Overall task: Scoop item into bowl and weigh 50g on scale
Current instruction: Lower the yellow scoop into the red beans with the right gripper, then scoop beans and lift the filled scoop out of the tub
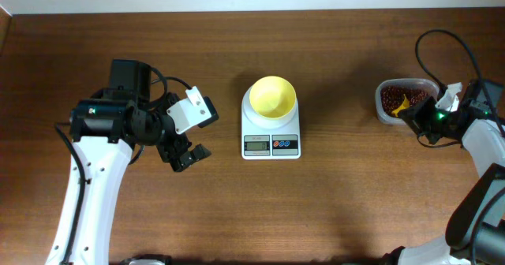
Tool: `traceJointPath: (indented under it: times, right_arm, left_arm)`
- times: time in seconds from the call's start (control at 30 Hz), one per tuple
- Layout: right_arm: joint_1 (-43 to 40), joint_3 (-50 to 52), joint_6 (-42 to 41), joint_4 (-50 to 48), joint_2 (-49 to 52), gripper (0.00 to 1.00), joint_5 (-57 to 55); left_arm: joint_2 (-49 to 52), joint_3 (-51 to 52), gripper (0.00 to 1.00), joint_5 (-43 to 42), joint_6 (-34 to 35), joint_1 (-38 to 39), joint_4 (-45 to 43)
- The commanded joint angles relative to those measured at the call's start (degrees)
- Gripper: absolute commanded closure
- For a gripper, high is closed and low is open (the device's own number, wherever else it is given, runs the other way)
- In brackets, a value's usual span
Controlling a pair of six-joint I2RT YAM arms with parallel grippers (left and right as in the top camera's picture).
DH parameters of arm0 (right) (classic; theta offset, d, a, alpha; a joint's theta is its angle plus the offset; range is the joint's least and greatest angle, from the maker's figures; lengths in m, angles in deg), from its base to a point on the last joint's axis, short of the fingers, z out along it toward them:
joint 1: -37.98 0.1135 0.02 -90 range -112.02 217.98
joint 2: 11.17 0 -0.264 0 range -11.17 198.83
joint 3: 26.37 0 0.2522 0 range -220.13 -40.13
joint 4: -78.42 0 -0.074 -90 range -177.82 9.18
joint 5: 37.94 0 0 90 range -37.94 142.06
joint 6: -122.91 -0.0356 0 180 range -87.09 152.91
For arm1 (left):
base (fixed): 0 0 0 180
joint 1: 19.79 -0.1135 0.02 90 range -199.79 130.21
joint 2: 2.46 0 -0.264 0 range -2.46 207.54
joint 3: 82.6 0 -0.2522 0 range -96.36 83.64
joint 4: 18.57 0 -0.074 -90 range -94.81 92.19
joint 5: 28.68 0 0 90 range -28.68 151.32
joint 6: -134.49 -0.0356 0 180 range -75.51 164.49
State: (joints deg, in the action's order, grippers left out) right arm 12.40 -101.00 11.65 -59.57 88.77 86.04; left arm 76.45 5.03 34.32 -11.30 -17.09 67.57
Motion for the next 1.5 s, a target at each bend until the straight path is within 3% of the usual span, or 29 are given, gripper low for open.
traceJointPath:
  times: [0.0,0.27,0.73,1.47]
  right_arm:
    - [0.44,2.64,-0.63,1.51,3.80,0.96,-3.02]
    - [-6.36,2.64,4.96,1.33,3.72,0.96,7.89]
    - [-10.95,2.62,12.46,1.11,3.72,0.96,14.49]
    - [-12.44,2.62,13.53,-1.49,3.72,0.96,23.89]
  left_arm:
    - [-0.79,-0.94,0.01,-1.03,-0.90,0.02,-0.07]
    - [-0.79,-0.94,0.01,-1.03,-0.90,0.02,-0.07]
    - [-0.79,-0.94,0.01,-1.03,-0.90,0.02,-0.07]
    - [-0.79,-0.94,0.01,-1.05,-0.90,0.02,-0.07]
